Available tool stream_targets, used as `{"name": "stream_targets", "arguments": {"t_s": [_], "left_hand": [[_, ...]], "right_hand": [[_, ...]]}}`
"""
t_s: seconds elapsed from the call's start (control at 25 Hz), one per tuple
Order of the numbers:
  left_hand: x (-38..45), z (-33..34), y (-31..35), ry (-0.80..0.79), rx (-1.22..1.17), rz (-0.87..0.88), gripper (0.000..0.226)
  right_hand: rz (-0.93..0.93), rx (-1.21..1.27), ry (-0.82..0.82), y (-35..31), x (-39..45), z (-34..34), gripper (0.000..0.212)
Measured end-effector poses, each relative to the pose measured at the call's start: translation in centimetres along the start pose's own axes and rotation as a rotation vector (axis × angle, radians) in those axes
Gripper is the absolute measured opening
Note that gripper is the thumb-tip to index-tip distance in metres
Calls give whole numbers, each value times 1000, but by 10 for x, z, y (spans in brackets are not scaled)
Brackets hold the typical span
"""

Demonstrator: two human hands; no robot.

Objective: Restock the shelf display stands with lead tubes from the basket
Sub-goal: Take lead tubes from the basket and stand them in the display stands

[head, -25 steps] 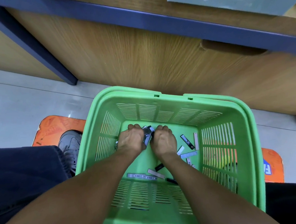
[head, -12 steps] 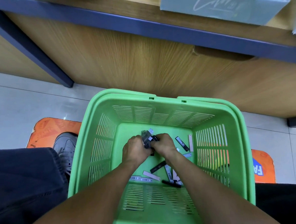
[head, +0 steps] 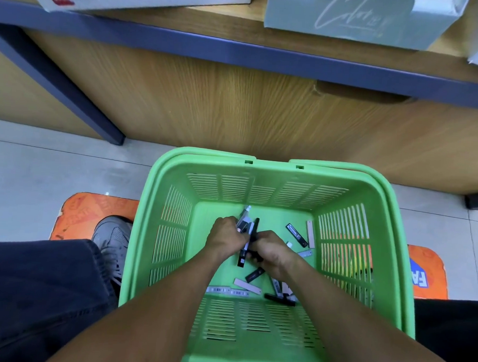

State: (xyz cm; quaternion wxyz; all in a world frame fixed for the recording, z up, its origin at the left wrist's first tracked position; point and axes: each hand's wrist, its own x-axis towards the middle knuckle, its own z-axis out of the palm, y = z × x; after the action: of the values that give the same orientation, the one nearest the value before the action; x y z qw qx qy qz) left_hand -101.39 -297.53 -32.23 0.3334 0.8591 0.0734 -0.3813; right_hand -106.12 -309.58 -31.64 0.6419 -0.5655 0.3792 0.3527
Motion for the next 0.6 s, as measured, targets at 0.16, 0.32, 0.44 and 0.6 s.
{"name": "stream_targets", "arguments": {"t_s": [0.16,0.32,0.44,0.6], "left_hand": [[-6,-2,2,-3,42,18,11],[-2,-10,-2,-115,-67,-53,13],[-3,-13,-3,-155,-124,-103,12],[-8,-15,-2,-185,-173,-114,8]], "right_hand": [[-50,-121,19,-2,0,1,27],[-63,-190,13,-14,2,2,28],[-50,-200,5,-15,0,1,26],[-61,-17,-156,-9,-5,-7,17]]}}
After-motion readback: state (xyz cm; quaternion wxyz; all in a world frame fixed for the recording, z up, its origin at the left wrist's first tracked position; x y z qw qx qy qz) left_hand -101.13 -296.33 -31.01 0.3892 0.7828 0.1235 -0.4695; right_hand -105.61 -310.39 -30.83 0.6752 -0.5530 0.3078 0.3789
